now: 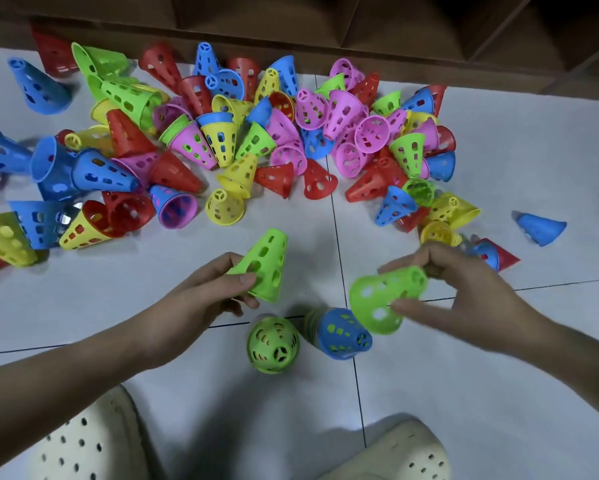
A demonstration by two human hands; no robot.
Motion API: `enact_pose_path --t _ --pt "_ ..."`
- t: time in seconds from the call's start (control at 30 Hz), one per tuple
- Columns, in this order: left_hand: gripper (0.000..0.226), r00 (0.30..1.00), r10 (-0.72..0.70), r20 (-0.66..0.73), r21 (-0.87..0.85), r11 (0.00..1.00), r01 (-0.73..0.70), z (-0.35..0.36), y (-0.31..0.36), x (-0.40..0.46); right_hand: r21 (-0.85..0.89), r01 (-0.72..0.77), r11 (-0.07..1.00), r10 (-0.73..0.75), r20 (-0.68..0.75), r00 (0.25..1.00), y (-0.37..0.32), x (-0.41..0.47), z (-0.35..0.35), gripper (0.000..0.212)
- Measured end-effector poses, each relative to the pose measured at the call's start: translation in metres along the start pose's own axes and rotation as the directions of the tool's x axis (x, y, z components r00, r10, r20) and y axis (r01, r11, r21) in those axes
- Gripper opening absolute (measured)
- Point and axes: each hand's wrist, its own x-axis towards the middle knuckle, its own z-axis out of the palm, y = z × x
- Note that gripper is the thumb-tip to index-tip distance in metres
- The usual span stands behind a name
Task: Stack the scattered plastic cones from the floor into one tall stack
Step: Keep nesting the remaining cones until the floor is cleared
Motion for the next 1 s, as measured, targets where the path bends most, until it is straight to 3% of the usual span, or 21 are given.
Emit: enact_pose_path --t 0.1,0.3,0.47,0.57,0.7,0.8,0.9,1.0 --pt "0.053 0.997 0.031 0.065 0.095 0.995 -0.037 0.009 0.004 -0.014 -0.246 0.131 0.960 -0.115 0.080 0.990 0.009 -0.019 0.014 0.046" --pt "0.047 0.990 0.088 0.113 0.222 0.969 -0.111 0.019 -0.002 -0.024 -0.357 0.224 0.907 -0.172 0.173 0.970 0.030 -0.018 0.030 0.047" --pt "0.050 0.984 0.096 0.149 0.441 0.885 -0.153 0.021 -0.017 -0.028 -0.302 0.150 0.942 -0.113 0.137 0.984 0.032 -0.003 0.024 0.047" --pt "0.053 0.974 0.157 0.161 0.590 0.776 -0.222 0.022 -0.023 -0.029 -0.298 0.139 0.944 -0.115 0.098 0.989 0.038 0.013 0.023 0.042" --pt "0.061 0.894 0.333 0.300 0.734 0.518 -0.440 0.021 -0.033 -0.019 -0.254 0.123 0.959 -0.130 -0.010 0.991 0.046 0.046 0.025 0.027" --pt "0.068 0.856 0.336 0.393 0.796 0.341 -0.500 0.015 -0.043 -0.008 -0.240 0.103 0.965 -0.122 -0.069 0.990 0.053 0.084 0.029 0.019" --pt "0.070 0.834 0.278 0.477 0.791 0.278 -0.545 -0.006 -0.041 0.004 -0.201 0.039 0.979 -0.069 -0.148 0.987 0.066 0.130 0.037 0.021" --pt "0.065 0.867 0.361 0.344 0.843 0.289 -0.454 -0.038 -0.023 0.029 -0.161 -0.010 0.987 -0.032 -0.260 0.965 0.076 0.173 0.044 0.032"
